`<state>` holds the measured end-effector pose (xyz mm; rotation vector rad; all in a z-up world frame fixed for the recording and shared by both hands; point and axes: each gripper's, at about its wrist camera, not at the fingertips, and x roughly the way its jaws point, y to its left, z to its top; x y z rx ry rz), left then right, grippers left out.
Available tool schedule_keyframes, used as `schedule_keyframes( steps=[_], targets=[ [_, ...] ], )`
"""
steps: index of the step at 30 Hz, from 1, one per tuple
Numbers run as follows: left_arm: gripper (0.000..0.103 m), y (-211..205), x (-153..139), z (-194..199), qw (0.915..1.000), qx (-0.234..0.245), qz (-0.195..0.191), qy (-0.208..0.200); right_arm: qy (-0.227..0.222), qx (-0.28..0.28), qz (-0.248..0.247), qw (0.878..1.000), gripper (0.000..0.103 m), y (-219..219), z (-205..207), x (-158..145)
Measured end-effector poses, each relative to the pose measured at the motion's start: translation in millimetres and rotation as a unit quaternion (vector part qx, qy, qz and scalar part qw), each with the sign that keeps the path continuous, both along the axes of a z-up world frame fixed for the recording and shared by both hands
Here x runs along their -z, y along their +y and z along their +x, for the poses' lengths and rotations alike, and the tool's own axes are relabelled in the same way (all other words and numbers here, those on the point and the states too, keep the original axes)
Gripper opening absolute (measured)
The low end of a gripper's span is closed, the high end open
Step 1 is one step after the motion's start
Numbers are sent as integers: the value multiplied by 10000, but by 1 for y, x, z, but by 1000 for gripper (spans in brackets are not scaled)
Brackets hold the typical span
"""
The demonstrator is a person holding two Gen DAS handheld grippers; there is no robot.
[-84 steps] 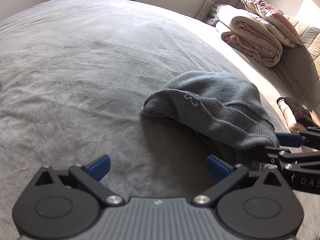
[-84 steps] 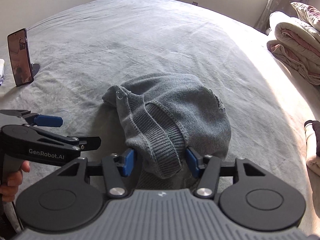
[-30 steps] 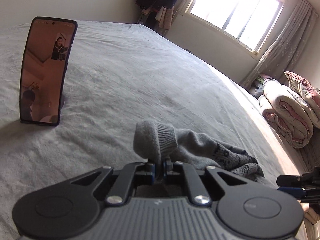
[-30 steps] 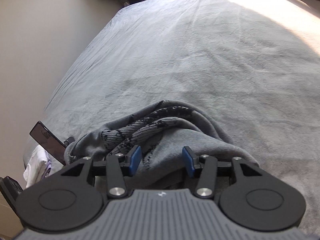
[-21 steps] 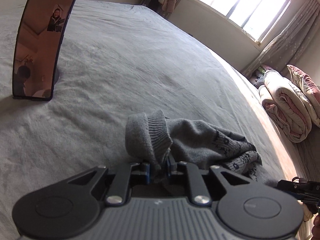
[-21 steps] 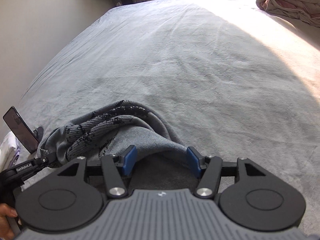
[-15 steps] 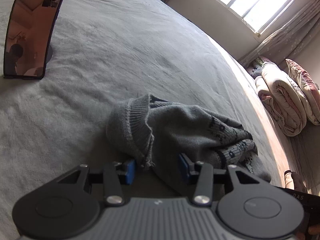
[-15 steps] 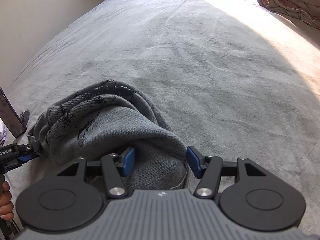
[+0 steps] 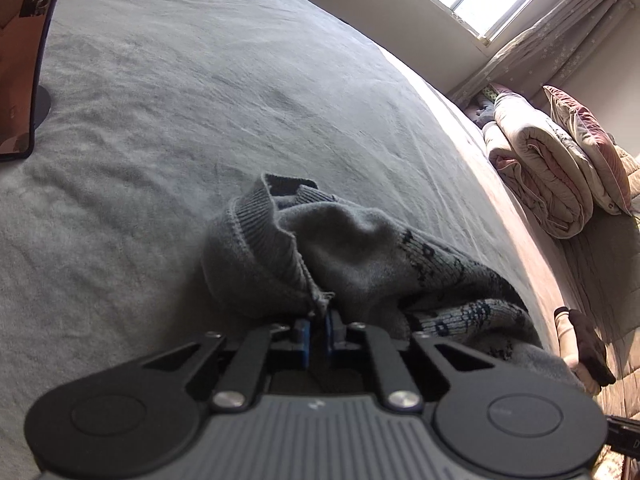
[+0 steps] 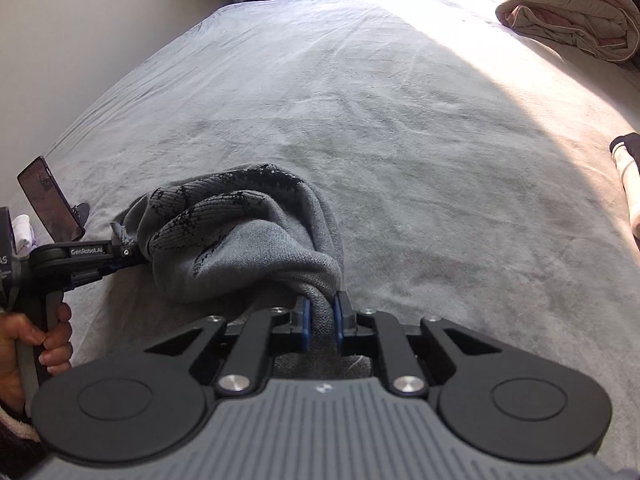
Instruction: Fold clothes
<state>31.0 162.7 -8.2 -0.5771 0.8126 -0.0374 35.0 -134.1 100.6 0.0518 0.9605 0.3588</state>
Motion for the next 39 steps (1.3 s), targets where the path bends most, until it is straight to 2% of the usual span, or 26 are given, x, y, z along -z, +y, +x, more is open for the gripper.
schedule_keyframes(
  steps=[4, 9, 17, 20, 21, 23, 24, 25, 27, 32, 39],
  targets=[
    [6, 0, -5, -4, 9999, 79, 85, -126, 195, -178, -114, 9996, 13, -3, -45, -6],
    [5, 6, -1, -7, 9997, 213, 83, -45, 586, -518, -15, 9969, 13, 10, -90, 0],
    [6, 23, 6, -11, 9996, 223, 111, 121, 1056, -1468, 129, 9834, 9, 60, -129, 18],
    [6, 24, 12, -10, 9993, 232, 130, 264, 1100, -1743, 218, 9783, 9, 67, -122, 14],
    [6, 24, 14, -10, 9991, 249, 125, 321, 1114, -1835, 247, 9764, 16, 69, -120, 13],
    [6, 23, 14, -9, 9989, 272, 116, 363, 1051, -1913, 332, 9753, 18, 69, -113, 6],
    [7, 23, 14, -9, 9989, 255, 103, 377, 977, -1903, 388, 9761, 26, 67, -109, 1],
    [10, 24, 14, -8, 9989, 227, 80, 395, 875, -1835, 452, 9781, 41, 63, -103, -5],
    [16, 26, 15, -7, 9989, 138, -38, 439, 582, -1622, 553, 9835, 50, 53, -89, -15],
    [19, 33, 17, -7, 9981, -102, -328, 508, 179, -1066, 620, 9922, 50, 34, -46, -17],
    [20, 37, 19, -6, 9977, -127, -416, 515, 121, -501, 576, 9970, 50, 21, 24, 12]
  ],
)
